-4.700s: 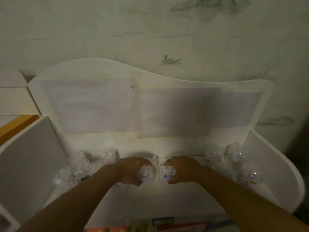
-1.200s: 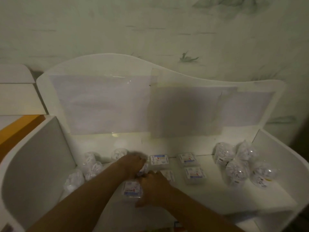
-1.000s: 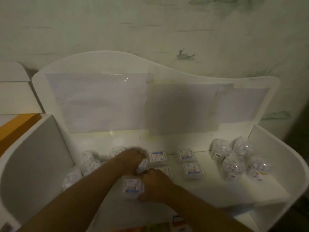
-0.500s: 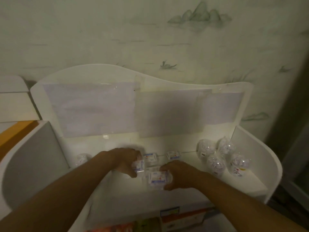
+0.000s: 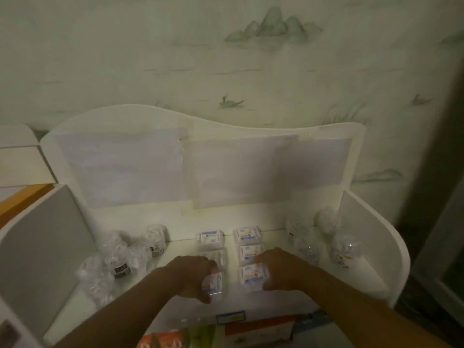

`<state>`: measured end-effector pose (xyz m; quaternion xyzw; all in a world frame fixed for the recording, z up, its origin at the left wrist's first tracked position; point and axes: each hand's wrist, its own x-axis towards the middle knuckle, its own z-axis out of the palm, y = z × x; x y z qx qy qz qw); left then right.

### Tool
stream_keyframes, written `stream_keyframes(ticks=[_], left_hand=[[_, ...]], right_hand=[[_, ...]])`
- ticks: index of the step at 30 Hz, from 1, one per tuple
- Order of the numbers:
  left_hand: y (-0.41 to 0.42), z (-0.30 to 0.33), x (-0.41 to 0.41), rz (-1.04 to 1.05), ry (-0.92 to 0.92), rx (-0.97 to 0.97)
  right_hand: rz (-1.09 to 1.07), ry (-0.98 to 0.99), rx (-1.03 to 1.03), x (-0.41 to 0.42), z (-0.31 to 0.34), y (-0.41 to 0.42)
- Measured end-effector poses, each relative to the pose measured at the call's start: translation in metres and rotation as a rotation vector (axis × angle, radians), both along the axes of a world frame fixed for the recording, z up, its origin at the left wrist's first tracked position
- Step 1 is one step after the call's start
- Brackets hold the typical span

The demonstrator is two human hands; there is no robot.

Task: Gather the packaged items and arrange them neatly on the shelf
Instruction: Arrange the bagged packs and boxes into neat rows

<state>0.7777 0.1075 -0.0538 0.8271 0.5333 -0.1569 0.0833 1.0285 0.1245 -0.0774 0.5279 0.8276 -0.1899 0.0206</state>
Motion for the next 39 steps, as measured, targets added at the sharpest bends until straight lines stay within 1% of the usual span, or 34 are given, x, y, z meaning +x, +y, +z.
stream_keyframes(ticks=[5,11,24,34,39], left_hand=[[-0.007,-0.01,0.005,0.026,0.004,0.082],[-0.005,-0.017,0.005,0.034,-0.002,0.12],[-0.001,-0.026,0.006,0.028,-0.021,0.106],[-0.003,-0.025,0.007,0.028,-0.036,0.1],[-0.005,-0.019,0.007,0.039,-0.055,0.101]], right_hand=[[0.006,0.014,-0.012,0.006,-0.006,0.001],[0.015,0.03,-0.026,0.008,-0.012,0.0],[0.048,-0.037,-0.003,0.014,-0.016,0.003],[0.063,-0.046,0.003,0.015,-0.012,0.002],[0.023,-0.008,0.087,0.013,0.006,0.003]])
